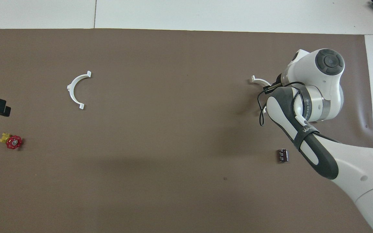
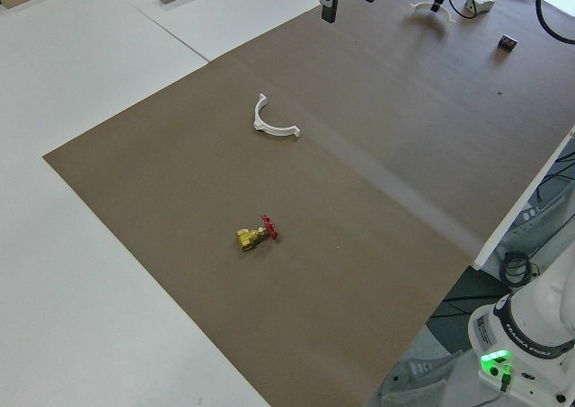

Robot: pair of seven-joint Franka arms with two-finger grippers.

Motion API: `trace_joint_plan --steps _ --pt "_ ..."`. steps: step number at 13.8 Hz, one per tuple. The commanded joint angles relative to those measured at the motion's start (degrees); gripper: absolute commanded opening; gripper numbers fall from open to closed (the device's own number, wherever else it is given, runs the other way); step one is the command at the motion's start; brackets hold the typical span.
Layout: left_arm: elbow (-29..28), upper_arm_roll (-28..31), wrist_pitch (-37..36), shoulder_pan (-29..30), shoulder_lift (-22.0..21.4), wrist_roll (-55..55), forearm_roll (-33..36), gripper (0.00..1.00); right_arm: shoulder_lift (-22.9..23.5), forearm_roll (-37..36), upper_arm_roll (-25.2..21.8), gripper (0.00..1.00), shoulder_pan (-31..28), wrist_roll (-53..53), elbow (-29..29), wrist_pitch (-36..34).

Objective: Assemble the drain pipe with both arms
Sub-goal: 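Carry the clamp half with the right gripper toward the table centre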

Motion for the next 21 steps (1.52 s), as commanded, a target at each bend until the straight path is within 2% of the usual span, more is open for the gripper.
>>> trace_joint_plan --steps 1,4,6,12,16,18,21 --pt "-2.4 -0.1 1.2 0.2 -1.9 -0.5 0.2 1.0 -4.4 1.4 2.6 0.0 0.7 0.7 0.2 -5.1" --pt "-2.4 -0.1 1.3 0.2 -1.9 -0.5 0.2 1.0 -7.3 0.7 2.6 0.0 5.1 13.9 0.0 -9.4" --pt "-2.4 -0.1 1.2 0.2 -1.9 -0.5 0.2 1.0 -7.6 0.2 2.6 0.0 8.2 21.7 -0.7 -9.1" --pt "-2.4 -0.1 1.3 0.2 -1.9 -0.5 0.2 1.0 -8.3 0.2 2.6 0.0 16.8 31.8 -3.9 -8.1" --pt "-2.8 -0.1 1.1 0.2 -2.0 -0.5 0.2 1.0 -5.4 -1.9 2.5 0.0 20.9 39.6 -4.2 -4.8" --pt "-2.9 -0.1 0.7 0.2 -2.1 -0.8 0.2 1.0 -3.6 -4.6 2.6 0.0 22.0 44.9 -5.3 0.2" --pt "-2.8 -0.2 0.0 0.1 -2.1 -0.6 0.2 1.0 -2.7 -4.9 2.6 0.0 23.1 45.6 -7.1 4.2"
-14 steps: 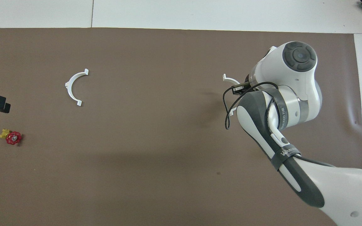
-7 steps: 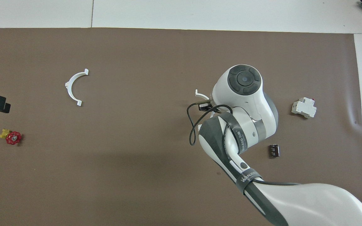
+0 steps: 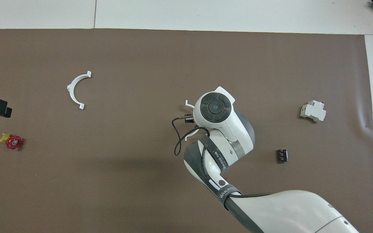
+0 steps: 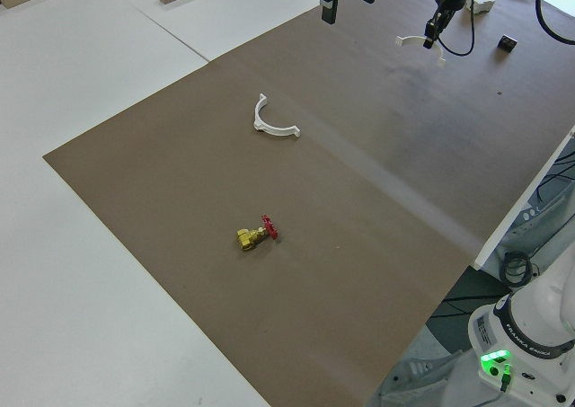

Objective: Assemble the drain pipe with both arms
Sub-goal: 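Carry the clamp half with the right gripper toward the table centre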

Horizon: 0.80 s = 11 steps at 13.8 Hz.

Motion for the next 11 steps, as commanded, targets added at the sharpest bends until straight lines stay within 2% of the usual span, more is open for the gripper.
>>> trace_joint_plan --steps 1,3,8,9,10,11 --pt "-2.3 -0.1 -0.1 0.2 -2.0 -0.7 0.2 1.0 -0.3 -1.5 0.0 0.0 0.3 1.4 -2.5 3.5" --pt "-3.5 0.0 -0.2 0.3 -2.6 -0.8 0.2 1.0 -0.4 -1.5 0.0 0.0 0.4 0.9 -3.6 3.8" --pt "-8.1 0.1 8.2 0.3 -3.2 -0.4 0.1 1.0 -0.3 -1.7 0.1 0.0 0.4 0.8 -3.7 3.9" --pt "-8.9 0.1 9.7 0.4 -2.7 -0.4 0.1 1.0 -0.3 -1.7 0.1 0.23 0.3 0.8 -3.7 3.9" --pt "-10.1 0.1 12.3 0.9 -2.6 -0.3 0.1 1.0 -0.3 -1.6 0.1 0.58 0.4 0.8 -3.7 3.9" --pt "-11.5 0.1 15.2 1.4 -2.1 -0.3 0.1 1.0 -0.3 -1.7 0.1 1.0 0.4 0.8 -3.7 3.9"
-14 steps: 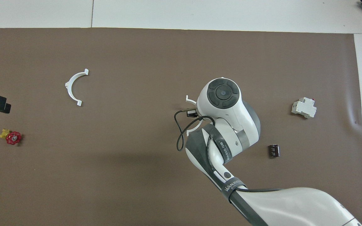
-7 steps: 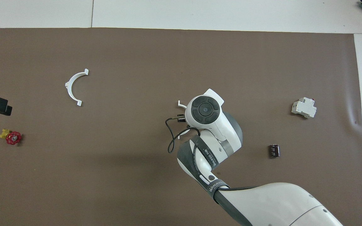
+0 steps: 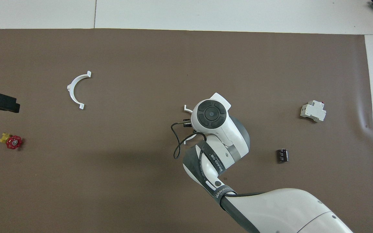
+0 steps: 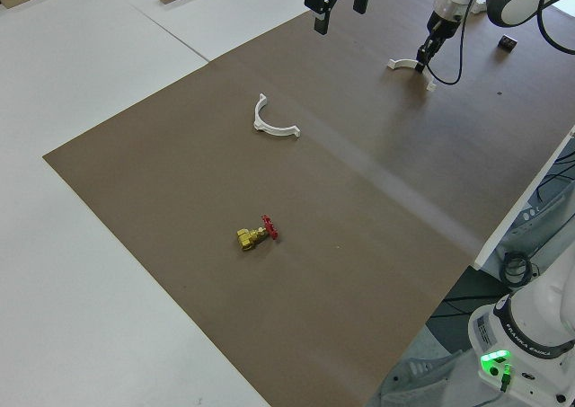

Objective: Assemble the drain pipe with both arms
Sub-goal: 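Carry the clamp half with the right gripper toward the table centre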

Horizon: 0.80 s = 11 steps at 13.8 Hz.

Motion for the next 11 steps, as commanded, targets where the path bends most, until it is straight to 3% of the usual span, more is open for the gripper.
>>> trace_joint_plan --steps 1,3,6,9,11 --pt "-4.5 -0.2 7.6 1.3 0.5 -0.2 0.1 1.0 -1.1 -1.6 0.0 1.0 0.0 0.8 -1.5 1.4" --pt "-4.0 -0.2 10.6 1.4 3.9 -0.1 -0.1 1.0 -1.8 -1.6 0.0 1.0 0.2 0.7 -0.7 0.4" --pt "-3.6 -0.1 16.9 1.5 10.0 -0.1 -0.4 0.99 -7.0 -1.6 -0.1 1.0 -1.0 0.6 -0.5 -2.2" --pt "-3.6 -0.2 25.0 2.0 15.7 0.0 -0.6 0.99 -12.6 -1.6 -0.3 1.0 -5.6 0.1 -0.5 -6.4" --pt "-1.8 -0.2 30.6 2.1 22.3 0.0 -0.6 0.99 -16.0 -1.6 -0.4 1.0 -9.4 -3.9 -0.2 -10.6"
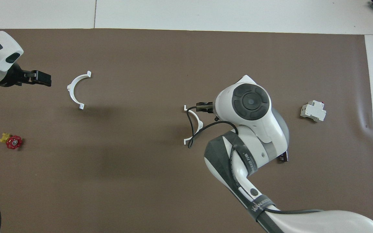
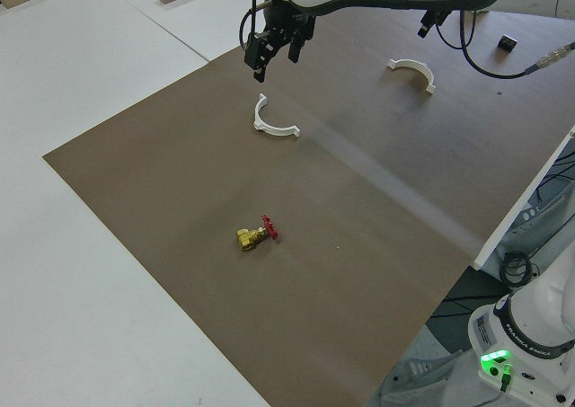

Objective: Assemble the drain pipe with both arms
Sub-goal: 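Release the clamp half with the right gripper while the left gripper grasps the other half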

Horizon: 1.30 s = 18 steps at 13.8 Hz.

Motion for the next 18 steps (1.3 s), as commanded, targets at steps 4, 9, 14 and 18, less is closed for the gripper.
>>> trace_joint_plan --steps 4,9,14,18 --pt "3.9 -0.5 12.2 0.3 13.2 0.0 -1.6 0.95 -9.5 -0.9 0.4 1.0 -12.2 -11.6 1.2 -10.8" --pt "0.6 -0.8 16.4 -0.4 14.6 0.2 -1.8 0.94 -12.3 -0.3 0.3 1.0 -18.7 -15.1 8.4 -23.3" --pt "-3.9 -0.7 20.0 -1.6 13.5 0.0 -1.9 0.93 -16.7 1.9 -0.6 1.0 -22.8 -17.3 14.2 -33.9" --pt "-4.8 -0.7 19.8 -1.6 12.6 0.3 -1.9 0.42 -18.9 2.5 -3.8 1.0 -24.4 -20.8 14.1 -39.3"
